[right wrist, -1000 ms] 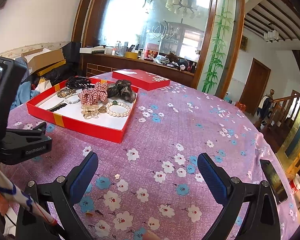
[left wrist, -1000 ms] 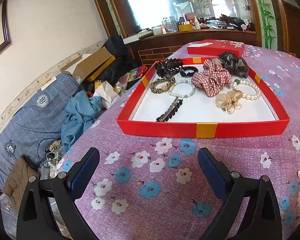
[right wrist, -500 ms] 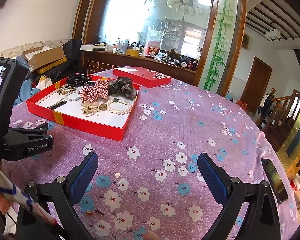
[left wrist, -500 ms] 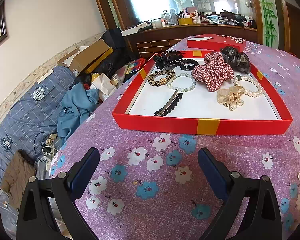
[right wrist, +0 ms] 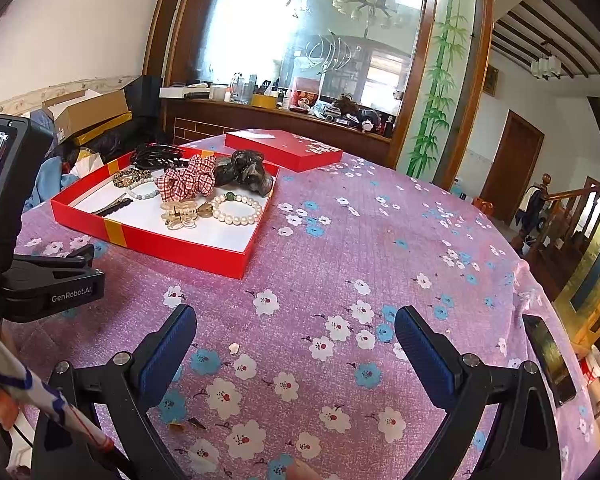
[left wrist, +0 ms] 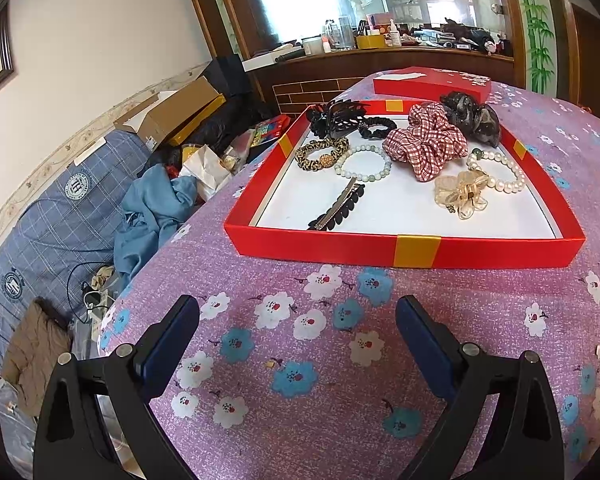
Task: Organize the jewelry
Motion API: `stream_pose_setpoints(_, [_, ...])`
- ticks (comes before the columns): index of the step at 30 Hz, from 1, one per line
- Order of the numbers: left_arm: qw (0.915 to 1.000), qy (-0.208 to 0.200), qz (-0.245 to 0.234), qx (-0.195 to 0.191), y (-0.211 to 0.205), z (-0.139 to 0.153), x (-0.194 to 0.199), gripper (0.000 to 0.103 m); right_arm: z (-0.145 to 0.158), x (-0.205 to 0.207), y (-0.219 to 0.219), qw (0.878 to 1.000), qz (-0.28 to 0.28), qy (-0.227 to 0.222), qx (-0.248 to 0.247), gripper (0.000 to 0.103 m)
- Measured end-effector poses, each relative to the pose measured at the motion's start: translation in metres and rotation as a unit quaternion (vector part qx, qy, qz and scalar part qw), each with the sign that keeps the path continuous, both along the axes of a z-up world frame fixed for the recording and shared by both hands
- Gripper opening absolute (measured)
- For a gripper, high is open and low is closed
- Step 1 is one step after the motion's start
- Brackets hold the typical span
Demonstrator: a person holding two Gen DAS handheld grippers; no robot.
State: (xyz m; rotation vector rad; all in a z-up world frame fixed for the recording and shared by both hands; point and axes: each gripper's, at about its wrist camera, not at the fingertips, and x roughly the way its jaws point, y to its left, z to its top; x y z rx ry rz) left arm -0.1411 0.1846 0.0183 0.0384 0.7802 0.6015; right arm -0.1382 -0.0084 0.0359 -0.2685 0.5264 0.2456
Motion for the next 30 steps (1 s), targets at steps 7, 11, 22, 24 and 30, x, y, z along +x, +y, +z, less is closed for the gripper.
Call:
stream_pose_setpoints(7, [1.0, 0.002, -0.002, -0.007, 0.0027, -0.0007, -0.0006, 0.098, -0.0001, 0.0, -0.0005, 1.0, -0.003, 0.001, -0.001, 0.101])
stream_pose_setpoints(11, [1.0, 0.002, -0.003, -0.005, 0.0027, -0.0009, -0.0002, 0.098, -0.0003, 0.0006, -0.0007, 1.0, -0.003, 0.002, -0.001, 0.101])
stream_pose_setpoints(22, [1.0, 0.0, -0.006, -0.005, 0.0014, -0.0012, 0.0004, 0.098, -0.0004, 0.0007, -0.0013, 1.0, -0.003, 0.002, -0.001, 0.101])
stream_pose_setpoints(24, [1.0, 0.0, -0.006, -0.004, 0.0014, -0.0012, 0.0002, 0.098, -0.0005, 0.0005, -0.0015, 1.0, -0.003, 0.002, -0.002, 0.101])
stream_pose_setpoints(30, [1.0, 0.0, -0.007, -0.004, 0.0012, -0.0015, 0.0003, 0.098, -0.0006, 0.0005, -0.0018, 1.0, -0.004, 0.002, -0.002, 0.101])
